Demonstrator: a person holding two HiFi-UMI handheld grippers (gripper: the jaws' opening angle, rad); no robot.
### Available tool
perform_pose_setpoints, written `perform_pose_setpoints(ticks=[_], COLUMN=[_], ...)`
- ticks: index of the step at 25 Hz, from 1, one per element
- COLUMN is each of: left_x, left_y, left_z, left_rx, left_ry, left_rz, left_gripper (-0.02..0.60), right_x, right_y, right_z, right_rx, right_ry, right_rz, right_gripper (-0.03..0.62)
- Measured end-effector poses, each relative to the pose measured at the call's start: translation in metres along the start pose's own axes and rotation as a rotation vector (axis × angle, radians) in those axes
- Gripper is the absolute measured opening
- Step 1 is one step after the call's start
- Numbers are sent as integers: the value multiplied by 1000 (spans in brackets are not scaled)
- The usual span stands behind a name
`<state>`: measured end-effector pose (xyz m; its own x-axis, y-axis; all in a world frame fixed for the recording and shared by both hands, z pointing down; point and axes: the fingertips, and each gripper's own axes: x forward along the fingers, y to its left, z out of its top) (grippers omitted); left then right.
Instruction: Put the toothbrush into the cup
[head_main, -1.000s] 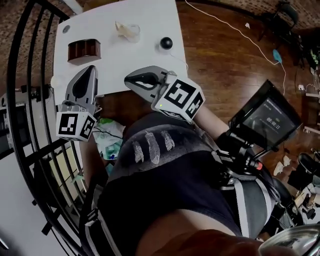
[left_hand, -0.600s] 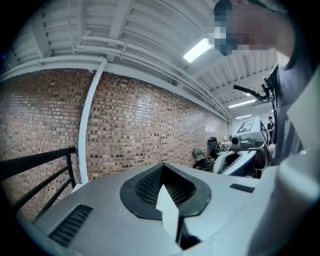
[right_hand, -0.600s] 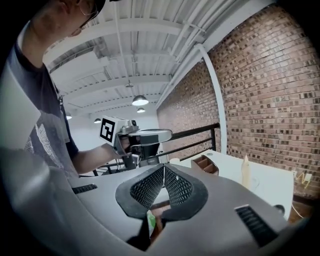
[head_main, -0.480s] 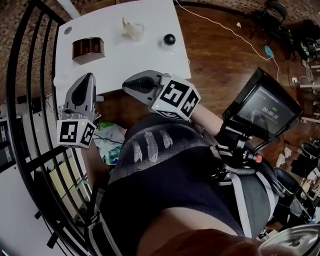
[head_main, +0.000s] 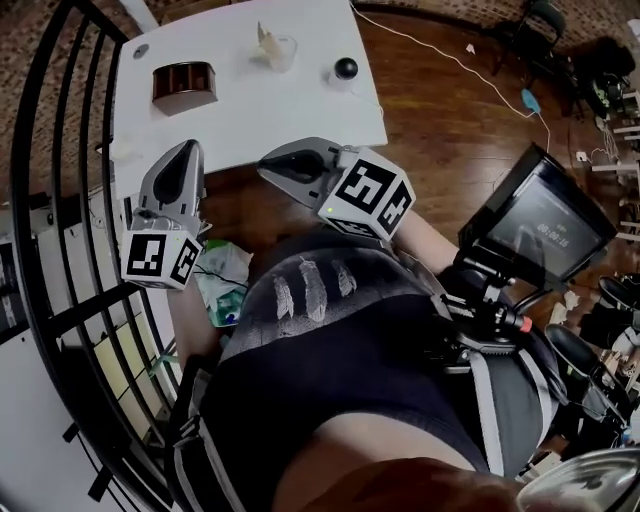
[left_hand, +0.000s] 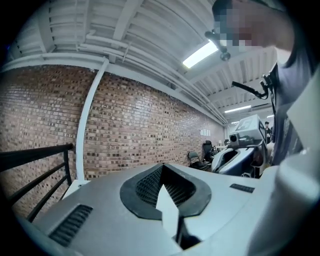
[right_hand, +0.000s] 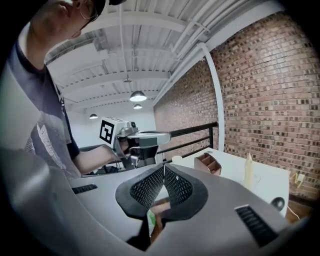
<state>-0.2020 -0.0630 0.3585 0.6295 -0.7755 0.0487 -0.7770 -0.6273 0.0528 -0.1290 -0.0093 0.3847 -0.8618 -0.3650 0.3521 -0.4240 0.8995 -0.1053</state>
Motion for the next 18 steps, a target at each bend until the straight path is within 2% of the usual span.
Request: perform_pose_setpoints(ticks=[6, 11, 18], left_x=[15, 15, 14], left_y=[-9, -11, -21], left_z=[-11, -9, -27], left_rx=[-1, 5, -44], left_ry=[25, 19, 46], left_rz=[-81, -86, -112], left_gripper=[-3, -4, -3], right_x=[-7, -8, -6], right_y=[-5, -11, -2], right_z=[-9, -5, -12], right_rx=[38, 43, 62], right_ry=[16, 15, 54], right_rz=[-51, -71, -63], right_gripper=[2, 2, 2])
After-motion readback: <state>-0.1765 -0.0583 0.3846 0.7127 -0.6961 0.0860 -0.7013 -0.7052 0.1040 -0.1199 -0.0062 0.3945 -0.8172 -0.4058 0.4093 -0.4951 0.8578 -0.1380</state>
